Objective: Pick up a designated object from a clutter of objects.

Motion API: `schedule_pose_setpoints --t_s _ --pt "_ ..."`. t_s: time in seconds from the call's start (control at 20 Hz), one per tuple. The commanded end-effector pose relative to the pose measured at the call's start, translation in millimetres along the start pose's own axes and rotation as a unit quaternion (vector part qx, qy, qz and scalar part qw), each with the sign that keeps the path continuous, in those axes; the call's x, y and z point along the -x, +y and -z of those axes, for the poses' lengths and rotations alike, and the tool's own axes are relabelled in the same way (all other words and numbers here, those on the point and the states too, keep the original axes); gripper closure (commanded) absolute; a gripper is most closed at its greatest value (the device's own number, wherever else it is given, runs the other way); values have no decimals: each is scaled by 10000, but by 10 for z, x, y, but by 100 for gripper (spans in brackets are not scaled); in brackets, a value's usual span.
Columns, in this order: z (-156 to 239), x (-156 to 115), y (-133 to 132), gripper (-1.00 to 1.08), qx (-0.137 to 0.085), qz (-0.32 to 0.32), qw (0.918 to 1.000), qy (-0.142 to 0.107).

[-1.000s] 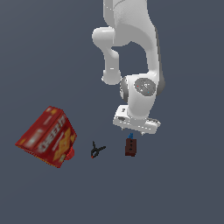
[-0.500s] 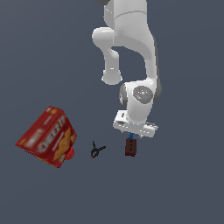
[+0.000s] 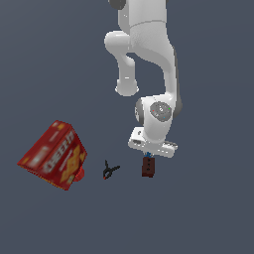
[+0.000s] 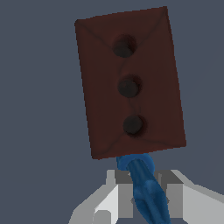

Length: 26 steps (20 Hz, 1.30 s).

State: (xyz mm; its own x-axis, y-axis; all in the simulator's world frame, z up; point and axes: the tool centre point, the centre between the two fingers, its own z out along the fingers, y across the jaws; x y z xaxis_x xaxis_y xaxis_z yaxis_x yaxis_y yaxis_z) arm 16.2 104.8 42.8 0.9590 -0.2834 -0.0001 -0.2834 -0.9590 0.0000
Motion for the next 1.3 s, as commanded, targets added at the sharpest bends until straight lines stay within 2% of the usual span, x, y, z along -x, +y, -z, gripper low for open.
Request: schedule_pose_setpoints --t_s 0.0,0.65,1.25 --pt "-2 -1 1 108 0 -1 10000 1" --pt "96 24 47 108 0 -1 10000 1" --pt "727 184 339 108 0 -1 10000 1"
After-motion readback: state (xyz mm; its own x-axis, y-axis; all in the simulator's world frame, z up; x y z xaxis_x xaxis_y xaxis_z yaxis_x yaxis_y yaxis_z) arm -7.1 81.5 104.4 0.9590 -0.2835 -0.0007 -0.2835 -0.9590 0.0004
